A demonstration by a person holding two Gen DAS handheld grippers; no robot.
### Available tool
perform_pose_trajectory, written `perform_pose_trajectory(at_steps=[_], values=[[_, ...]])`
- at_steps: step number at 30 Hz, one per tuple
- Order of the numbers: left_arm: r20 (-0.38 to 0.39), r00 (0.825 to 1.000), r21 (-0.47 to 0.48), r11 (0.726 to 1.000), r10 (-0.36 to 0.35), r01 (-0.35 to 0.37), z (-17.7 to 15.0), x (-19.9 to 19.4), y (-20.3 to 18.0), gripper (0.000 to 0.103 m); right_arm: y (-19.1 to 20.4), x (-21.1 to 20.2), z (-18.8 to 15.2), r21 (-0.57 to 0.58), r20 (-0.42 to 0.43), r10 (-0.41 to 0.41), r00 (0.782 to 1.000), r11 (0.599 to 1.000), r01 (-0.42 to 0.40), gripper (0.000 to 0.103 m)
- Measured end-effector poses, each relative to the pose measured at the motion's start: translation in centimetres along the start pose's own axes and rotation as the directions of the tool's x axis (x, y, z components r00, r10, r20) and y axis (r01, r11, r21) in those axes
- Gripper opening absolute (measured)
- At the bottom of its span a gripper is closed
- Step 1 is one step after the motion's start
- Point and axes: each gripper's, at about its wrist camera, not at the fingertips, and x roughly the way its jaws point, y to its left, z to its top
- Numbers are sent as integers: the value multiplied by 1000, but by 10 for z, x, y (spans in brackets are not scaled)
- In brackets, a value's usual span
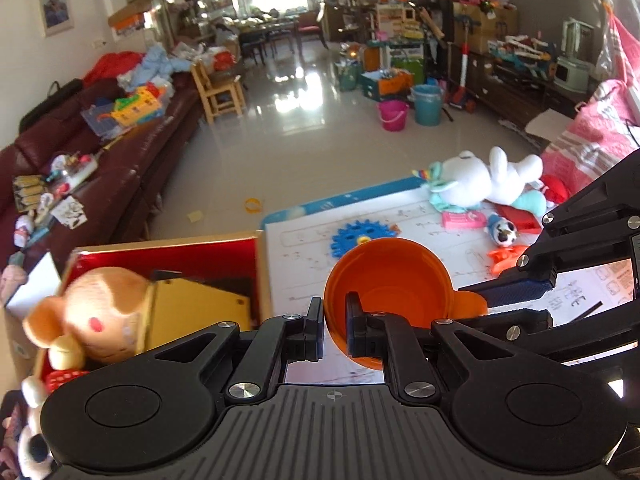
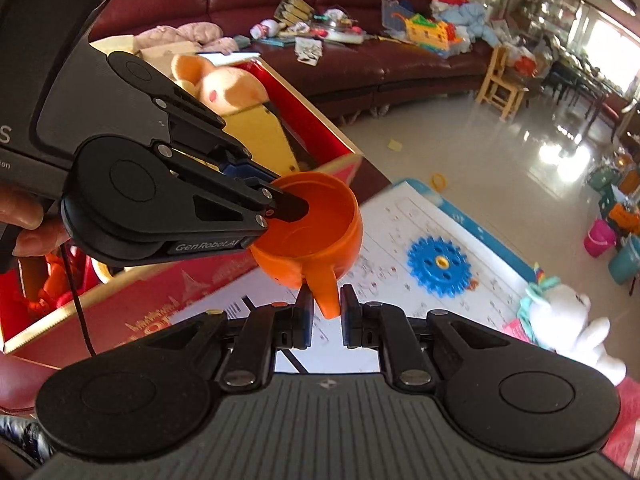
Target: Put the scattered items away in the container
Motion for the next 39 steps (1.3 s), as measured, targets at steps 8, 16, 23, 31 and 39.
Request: perform_pose_trajectory(at_steps=[8, 16, 23, 31, 39], values=[[-5, 981, -97, 976, 193, -193, -27, -55, 86, 5, 64, 15, 75, -139, 76, 141, 987, 982, -129, 15], [-131, 956, -147, 949, 261, -279, -59, -37, 135, 50, 91, 60, 99, -153, 23, 173, 985, 974, -167, 42], [-109, 957, -169, 944, 270, -285, -74, -37, 139, 73, 78, 55, 90, -107, 42, 108, 993, 989, -103, 67], [-90, 956, -175, 941, 279, -291, -71, -36, 132, 81, 67, 49, 81, -85, 27, 99, 995, 992, -96, 76], [-65, 960, -174, 945, 271, -279, -58, -34, 113, 83, 45, 34, 78, -54, 57, 96, 994, 994, -93, 81]])
